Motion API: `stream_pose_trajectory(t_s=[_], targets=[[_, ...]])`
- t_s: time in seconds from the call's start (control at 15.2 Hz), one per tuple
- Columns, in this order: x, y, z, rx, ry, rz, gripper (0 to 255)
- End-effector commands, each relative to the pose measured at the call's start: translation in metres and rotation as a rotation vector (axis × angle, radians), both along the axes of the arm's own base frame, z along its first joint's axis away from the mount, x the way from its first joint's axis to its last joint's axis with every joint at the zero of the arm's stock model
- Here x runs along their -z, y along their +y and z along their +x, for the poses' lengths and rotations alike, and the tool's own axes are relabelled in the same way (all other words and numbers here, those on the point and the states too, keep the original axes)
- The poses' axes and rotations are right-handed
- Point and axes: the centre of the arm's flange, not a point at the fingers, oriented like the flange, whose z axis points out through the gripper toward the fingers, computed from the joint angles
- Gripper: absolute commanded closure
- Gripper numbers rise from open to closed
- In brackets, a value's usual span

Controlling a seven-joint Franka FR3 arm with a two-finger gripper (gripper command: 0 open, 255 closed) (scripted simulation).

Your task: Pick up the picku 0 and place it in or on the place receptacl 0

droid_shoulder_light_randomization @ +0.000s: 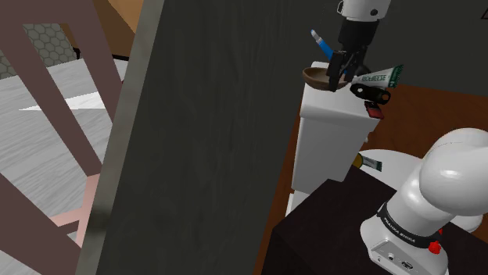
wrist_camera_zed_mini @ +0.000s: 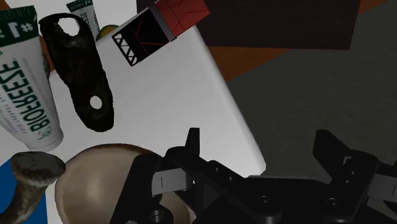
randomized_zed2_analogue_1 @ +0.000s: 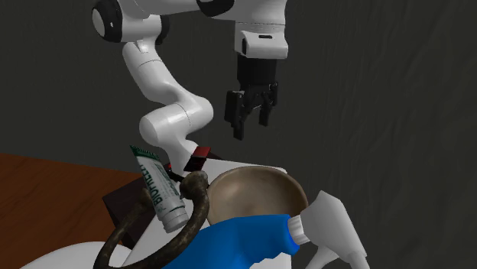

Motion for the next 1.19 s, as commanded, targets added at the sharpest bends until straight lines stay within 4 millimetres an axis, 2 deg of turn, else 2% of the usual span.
stream_pose_trajectory(t_s=[0.0, 0.33, 0.66, 1.12], targets=[[0.0, 0.0, 0.0, 0.0, 0.0, 0.0, 0], [0.013, -0.062, -0.027, 0.5, -0.009, 0.023, 0], [0.028, -0.103, -0.081, 1.001, -0.018, 0.045, 0], [0.06, -0.104, -0.084, 1.022, -0.018, 0.046, 0]])
